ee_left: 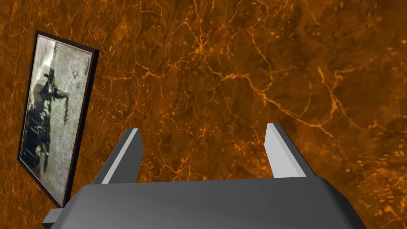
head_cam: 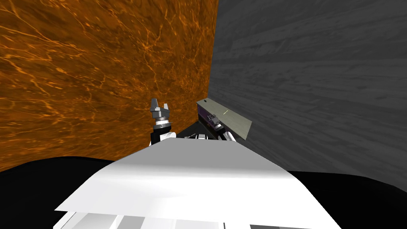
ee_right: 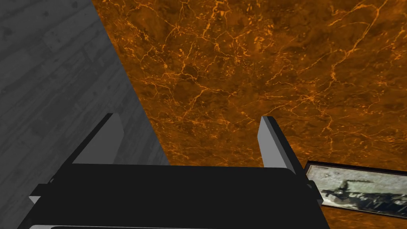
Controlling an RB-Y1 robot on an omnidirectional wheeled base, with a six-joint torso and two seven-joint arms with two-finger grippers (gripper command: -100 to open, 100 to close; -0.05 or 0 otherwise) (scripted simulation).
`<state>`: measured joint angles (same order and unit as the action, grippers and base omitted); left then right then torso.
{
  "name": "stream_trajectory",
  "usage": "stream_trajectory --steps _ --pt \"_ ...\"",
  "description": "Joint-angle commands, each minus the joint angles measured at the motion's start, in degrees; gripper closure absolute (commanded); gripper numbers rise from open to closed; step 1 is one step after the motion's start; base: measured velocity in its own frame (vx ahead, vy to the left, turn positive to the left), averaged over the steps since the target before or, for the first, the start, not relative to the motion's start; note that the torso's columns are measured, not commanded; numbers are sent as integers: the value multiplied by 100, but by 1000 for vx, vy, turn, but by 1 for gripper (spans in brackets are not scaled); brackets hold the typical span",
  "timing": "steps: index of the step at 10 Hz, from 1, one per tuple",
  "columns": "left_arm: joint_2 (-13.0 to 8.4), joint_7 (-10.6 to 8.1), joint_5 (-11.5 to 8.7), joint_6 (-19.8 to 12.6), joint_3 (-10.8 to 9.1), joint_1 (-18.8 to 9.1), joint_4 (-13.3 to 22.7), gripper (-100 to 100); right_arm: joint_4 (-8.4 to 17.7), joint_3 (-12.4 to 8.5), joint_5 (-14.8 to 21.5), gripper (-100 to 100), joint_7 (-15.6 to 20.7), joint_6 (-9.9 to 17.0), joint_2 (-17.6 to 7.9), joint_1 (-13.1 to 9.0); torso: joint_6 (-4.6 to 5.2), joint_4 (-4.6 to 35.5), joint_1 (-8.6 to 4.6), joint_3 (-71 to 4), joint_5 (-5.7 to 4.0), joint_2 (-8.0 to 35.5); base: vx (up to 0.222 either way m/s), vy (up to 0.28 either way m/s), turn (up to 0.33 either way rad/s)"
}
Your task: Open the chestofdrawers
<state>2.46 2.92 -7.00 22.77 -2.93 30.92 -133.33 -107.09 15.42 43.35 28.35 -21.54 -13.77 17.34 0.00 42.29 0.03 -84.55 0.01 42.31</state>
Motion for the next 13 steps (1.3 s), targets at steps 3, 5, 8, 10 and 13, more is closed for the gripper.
stream_trajectory --steps 3,5,8,10,13 --pt "0 0 0 0 0 0 0 0 434 234 784 -100 616 107 -130 -226 1 -1 -7 -2 -2 -2 54 24 9" --pt "0 0 0 0 0 0 0 0 608 322 1103 -100 893 155 -187 -328 0 0 -3 -1 0 0 44 25 2" --pt "0 0 0 0 0 0 0 0 777 407 1510 -100 1136 208 -250 -433 1 0 -3 0 -1 1 32 19 1" --pt "0 0 0 0 0 0 0 0 940 488 1792 -100 1367 266 -320 -540 0 -1 -3 -1 -1 -2 26 20 -5" --pt "0 0 0 0 0 0 0 0 1249 639 2281 -100 1807 394 -487 -758 1 -1 -4 -2 -1 -2 26 23 -11"
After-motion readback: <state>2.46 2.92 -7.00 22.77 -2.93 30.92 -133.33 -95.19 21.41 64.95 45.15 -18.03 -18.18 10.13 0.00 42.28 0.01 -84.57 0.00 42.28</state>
